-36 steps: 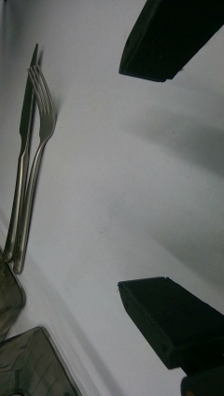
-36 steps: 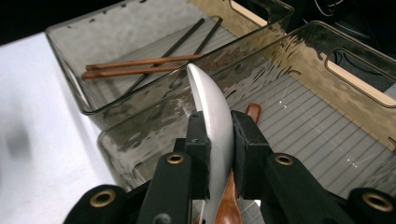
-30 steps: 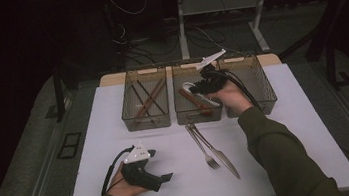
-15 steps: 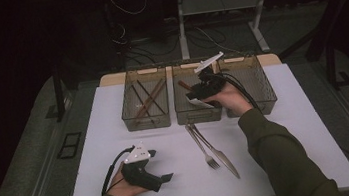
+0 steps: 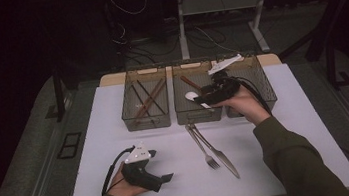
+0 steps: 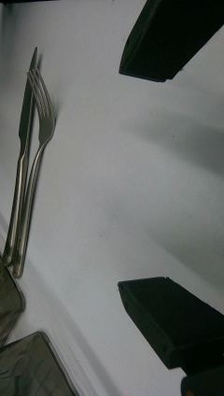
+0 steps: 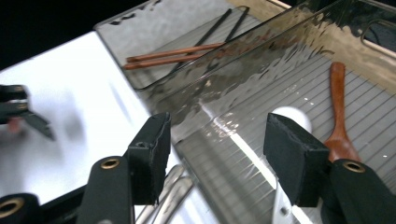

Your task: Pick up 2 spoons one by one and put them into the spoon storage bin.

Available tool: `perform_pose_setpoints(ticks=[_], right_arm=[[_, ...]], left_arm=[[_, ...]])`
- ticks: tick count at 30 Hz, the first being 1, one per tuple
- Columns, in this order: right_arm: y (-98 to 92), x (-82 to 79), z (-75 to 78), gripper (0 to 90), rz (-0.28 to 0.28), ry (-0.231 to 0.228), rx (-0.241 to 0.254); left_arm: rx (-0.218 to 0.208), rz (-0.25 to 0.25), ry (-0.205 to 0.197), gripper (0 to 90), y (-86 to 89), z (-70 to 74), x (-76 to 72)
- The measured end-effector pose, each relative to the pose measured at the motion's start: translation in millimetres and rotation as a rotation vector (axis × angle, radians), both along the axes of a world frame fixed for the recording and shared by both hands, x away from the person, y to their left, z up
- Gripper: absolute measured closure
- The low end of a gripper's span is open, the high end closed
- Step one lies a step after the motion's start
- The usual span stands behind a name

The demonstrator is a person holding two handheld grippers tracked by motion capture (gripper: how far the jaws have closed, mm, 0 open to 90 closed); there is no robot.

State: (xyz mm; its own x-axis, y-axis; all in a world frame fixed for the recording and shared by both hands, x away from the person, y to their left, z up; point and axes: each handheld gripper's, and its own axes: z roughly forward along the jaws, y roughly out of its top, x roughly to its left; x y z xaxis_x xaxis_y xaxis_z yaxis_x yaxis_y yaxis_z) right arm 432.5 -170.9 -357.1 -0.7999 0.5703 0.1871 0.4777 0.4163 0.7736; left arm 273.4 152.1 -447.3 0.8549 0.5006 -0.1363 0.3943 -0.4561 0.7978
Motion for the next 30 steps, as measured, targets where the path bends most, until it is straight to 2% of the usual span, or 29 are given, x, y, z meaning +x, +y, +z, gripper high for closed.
perform_pose_setpoints(ticks=[6, 10, 19, 22, 27, 30], right_arm=[[-15.9, -17.7, -1.8, 39.1, -0.002, -0.016, 0.008], [-26.2, -29.6, -7.8, 39.0, -0.003, 0.001, 0.024], [-44.7, -52.7, -22.2, 39.0, -0.012, 0.004, 0.036], [-50.3, -58.8, -26.4, 38.0, -0.015, 0.001, 0.026], [-62.1, -71.4, -34.2, 34.1, -0.033, 0.004, 0.042], [-69.1, -81.5, -38.9, 30.1, -0.072, -0.027, 0.039]], left_arm=[[0.003, 0.0, -0.001, 0.0, -0.6, 0.5, -0.4], [-0.001, 0.0, 0.0, 0.0, -1.5, 0.6, -0.8], [0.006, -0.002, 0.003, 0.0, -1.7, 1.7, -0.4], [0.006, -0.003, 0.005, 0.6, -2.0, 2.5, -1.0], [0.007, 0.0, 0.004, 3.9, -1.9, 5.0, -1.1], [0.002, 0.01, 0.0, 7.0, -1.9, 6.9, -1.4]])
